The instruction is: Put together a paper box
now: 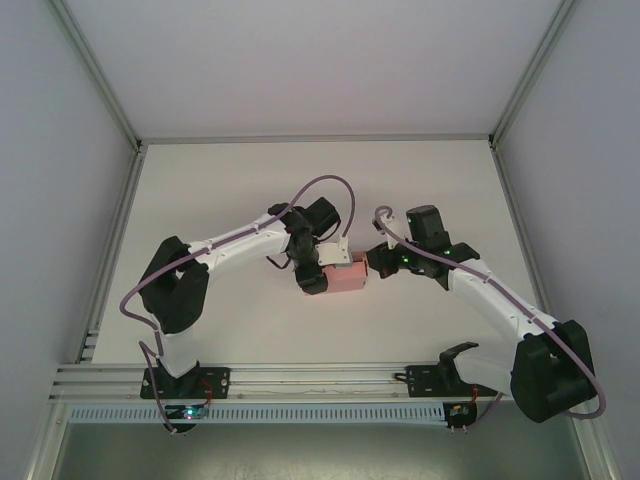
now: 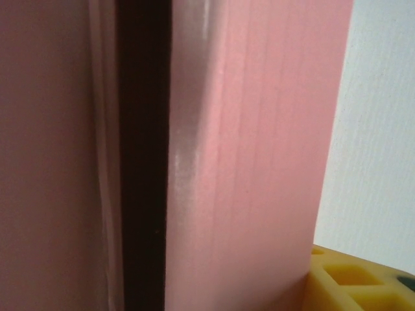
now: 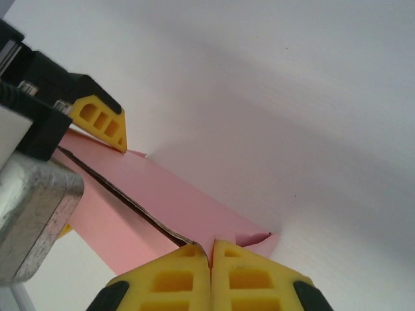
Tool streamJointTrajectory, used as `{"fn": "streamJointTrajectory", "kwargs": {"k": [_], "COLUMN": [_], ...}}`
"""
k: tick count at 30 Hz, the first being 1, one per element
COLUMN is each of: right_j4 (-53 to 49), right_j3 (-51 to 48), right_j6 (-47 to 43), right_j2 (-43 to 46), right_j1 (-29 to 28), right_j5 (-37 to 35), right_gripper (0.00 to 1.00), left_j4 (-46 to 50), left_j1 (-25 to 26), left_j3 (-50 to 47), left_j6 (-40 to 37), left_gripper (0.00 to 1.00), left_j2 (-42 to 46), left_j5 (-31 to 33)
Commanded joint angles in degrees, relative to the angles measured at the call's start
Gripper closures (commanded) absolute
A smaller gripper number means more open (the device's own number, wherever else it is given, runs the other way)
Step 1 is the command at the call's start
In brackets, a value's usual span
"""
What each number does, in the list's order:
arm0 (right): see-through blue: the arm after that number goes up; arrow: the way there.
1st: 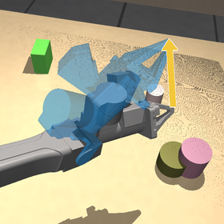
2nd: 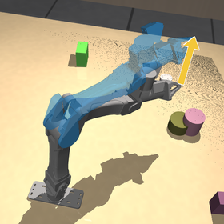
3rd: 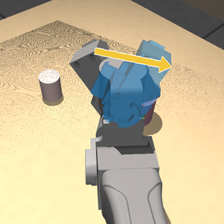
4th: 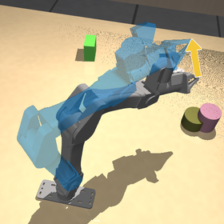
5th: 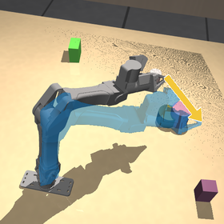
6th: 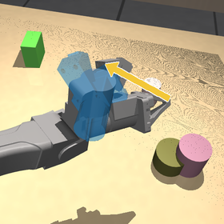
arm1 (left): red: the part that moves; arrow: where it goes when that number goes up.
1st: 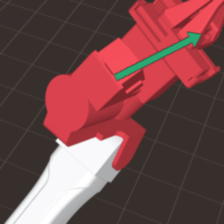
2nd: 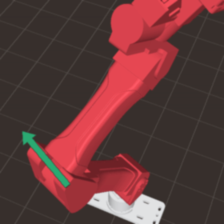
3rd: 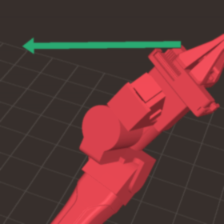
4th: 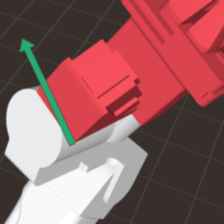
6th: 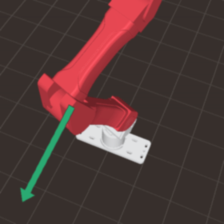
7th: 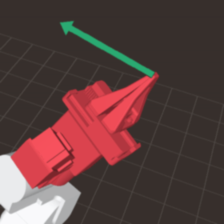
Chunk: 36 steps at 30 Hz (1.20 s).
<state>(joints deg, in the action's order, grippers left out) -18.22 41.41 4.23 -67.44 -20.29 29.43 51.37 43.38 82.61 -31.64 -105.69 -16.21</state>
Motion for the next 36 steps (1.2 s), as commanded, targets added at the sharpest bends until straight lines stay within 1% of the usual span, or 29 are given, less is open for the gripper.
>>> {"fn": "streamJointTrajectory", "kwargs": {"k": [1, 3, 5, 6, 10, 16, 19, 21, 22, 24, 27, 30, 33, 36], "right_j4": [-0.3, -1.3, -2.5, -2.6, -4.0, -4.4, -4.9, -5.0, -5.8, -8.3, -8.6, -5.3, 1.8, 8.0], "right_j3": [1.7, 2.7, 3.6, 3.7, 4.4, 5.5, 6.2, 6.5, 6.5, 6.3, 4.6, 2.1, -2.0, -6.8], "right_j6": [9.3, 11.9, 13.0, 14.0, 16.5, 22.7, 24.4, 23.3, 22.2, 19.9, 16.9, 15.4, 15.8, 14.5], "right_j2": [0.3, 0.5, 1.4, 1.8, 2.4, 1.9, 1.9, 2.2, 2.4, 2.7, 3.2, 3.4, 4.2, 5.9], "right_j1": [-1.6, -2.0, -2.7, -3.0, -3.1, -3.1, -3.1, -3.3, -3.4, -3.4, -3.3, -3.5, -3.9, -4.7], "right_j5": [-1.8, -2.1, -3.2, -3.7, -2.5, 2.3, 4.4, 5.6, 4.0, -1.5, -6.5, -6.8, -5.4, -6.3], "right_gripper": [1.0, 1.0, 1.0, 1.0, 1.0, 1.0, 1.0, 1.0, 1.0, 1.0, 1.0, 1.0, 1.0, 1.0], "left_j4": [1.4, 2.0, 2.0, 1.9, 1.8, 2.6, 2.4, 2.5, 2.4, 2.3, 2.3, 2.2, 1.9, 1.8], "left_j1": [-0.1, -0.2, -0.2, -0.1, -0.2, 0.1, 0.4, 0.5, 0.6, 0.6, 0.7, 0.8, 0.9, 0.9], "left_j3": [2.1, 3.0, 3.2, 3.2, 3.0, 4.3, 4.3, 4.5, 4.4, 4.2, 4.2, 4.1, 4.0, 3.7], "left_j6": [1.0, 1.5, 1.5, 1.6, 1.6, 2.3, 2.2, 2.2, 2.2, 2.2, 2.2, 2.4, 2.5, 2.6], "left_gripper": [0.46, 0.51, 0.51, 0.53, 0.54, 0.56, 0.58, 0.58, 0.58, 0.58, 0.58, 0.57, 0.57, 0.57], "left_j2": [-2.0, -2.7, -2.9, -2.9, -3.0, -4.2, -4.4, -4.6, -4.7, -4.6, -4.6, -4.5, -4.4, -4.3], "left_j5": [1.3, 1.4, 1.1, 1.1, 1.0, 2.4, 2.8, 2.8, 2.7, 2.7, 3.1, 3.1, 3.0, 3.0]}}
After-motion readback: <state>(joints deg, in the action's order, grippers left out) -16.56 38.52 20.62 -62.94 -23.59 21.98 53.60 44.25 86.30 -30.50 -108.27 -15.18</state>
